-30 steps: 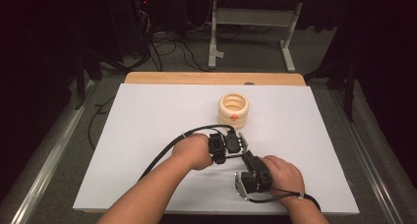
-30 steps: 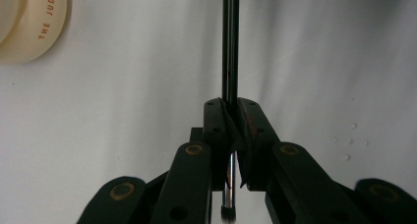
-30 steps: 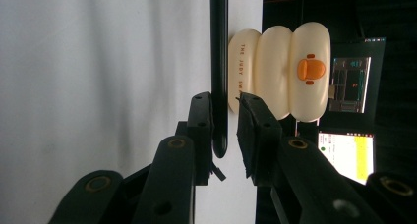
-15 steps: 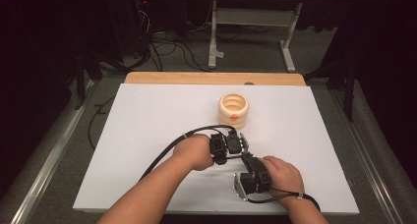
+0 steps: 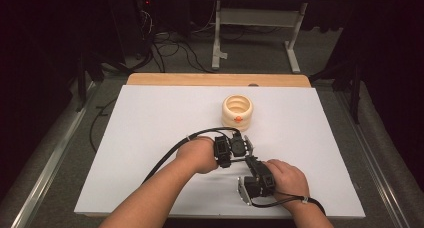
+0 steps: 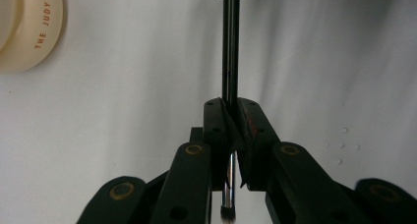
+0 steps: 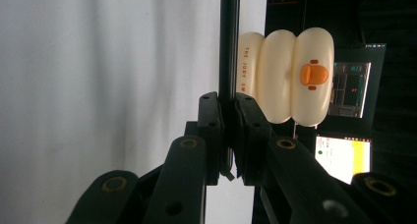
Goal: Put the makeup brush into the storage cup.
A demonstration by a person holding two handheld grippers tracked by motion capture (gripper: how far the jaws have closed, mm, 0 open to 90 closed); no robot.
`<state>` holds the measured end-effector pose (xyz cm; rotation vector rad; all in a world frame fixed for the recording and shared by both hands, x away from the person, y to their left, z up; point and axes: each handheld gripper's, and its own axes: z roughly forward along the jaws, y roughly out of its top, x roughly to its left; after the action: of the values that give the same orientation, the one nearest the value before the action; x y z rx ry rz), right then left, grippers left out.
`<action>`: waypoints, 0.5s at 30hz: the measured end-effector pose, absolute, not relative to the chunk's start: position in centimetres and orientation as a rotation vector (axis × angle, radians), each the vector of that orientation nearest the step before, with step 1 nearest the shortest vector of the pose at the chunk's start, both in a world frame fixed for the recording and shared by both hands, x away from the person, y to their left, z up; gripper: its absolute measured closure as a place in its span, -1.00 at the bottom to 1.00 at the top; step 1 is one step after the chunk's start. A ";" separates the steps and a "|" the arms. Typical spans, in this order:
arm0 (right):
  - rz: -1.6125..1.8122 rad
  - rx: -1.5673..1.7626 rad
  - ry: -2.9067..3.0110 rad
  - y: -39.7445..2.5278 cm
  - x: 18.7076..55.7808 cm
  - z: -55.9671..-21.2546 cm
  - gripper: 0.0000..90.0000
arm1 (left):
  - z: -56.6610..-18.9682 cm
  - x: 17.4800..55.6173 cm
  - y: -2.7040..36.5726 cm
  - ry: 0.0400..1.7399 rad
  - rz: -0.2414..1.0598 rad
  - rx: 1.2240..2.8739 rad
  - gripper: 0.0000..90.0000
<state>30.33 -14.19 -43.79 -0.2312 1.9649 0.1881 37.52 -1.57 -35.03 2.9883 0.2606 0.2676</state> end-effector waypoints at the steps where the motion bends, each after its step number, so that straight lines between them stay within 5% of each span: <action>1: 0.188 -0.233 1.965 -14.2 30.3 -43.8 0.90 | -35.0 37.5 -1.6 0.260 0.268 2.988 0.84; 15: 0.196 -0.284 1.936 -14.1 30.5 -43.5 0.91 | -35.1 37.6 -1.4 0.283 0.260 2.982 0.81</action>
<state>30.46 -14.11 -43.51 -0.2844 1.9364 0.1957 37.58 -1.38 -35.06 2.9819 0.2832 0.2597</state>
